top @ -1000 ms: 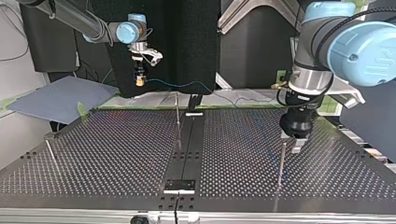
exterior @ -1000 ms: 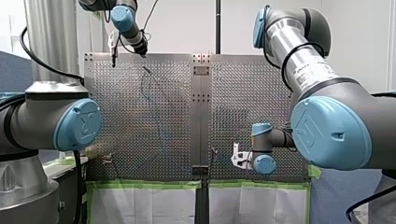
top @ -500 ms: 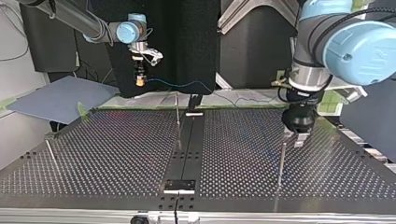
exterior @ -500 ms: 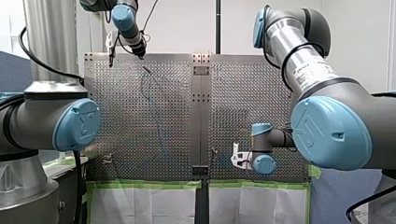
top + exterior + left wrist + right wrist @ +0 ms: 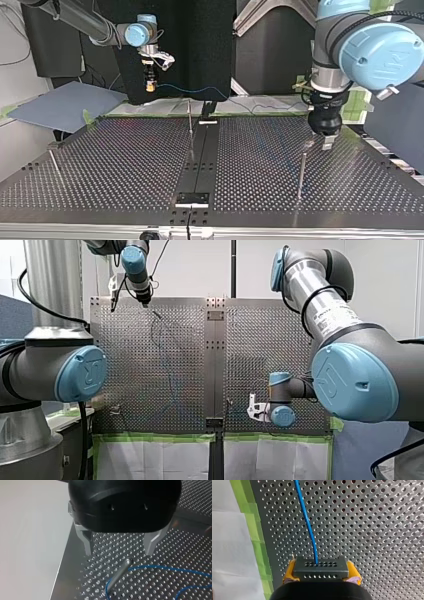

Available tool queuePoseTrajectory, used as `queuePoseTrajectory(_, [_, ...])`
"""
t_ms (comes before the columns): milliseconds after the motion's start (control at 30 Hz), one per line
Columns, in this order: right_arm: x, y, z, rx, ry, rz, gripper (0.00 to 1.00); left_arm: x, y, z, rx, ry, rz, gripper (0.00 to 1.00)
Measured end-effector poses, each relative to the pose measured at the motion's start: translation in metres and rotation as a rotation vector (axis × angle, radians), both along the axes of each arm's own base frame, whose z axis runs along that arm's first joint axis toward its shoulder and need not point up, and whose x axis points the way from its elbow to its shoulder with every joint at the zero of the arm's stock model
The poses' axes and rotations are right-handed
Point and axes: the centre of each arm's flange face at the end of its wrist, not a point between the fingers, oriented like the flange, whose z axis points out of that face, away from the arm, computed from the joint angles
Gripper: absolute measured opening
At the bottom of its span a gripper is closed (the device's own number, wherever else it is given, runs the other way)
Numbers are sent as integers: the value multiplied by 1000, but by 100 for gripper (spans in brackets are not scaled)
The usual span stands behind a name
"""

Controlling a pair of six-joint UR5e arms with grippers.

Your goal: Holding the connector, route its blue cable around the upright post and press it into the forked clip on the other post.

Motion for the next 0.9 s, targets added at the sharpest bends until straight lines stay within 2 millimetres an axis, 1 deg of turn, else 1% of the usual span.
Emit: queuePoseTrajectory(900, [0,1,0,3,2,2,0,-3,-6,0,22,0,-9,99])
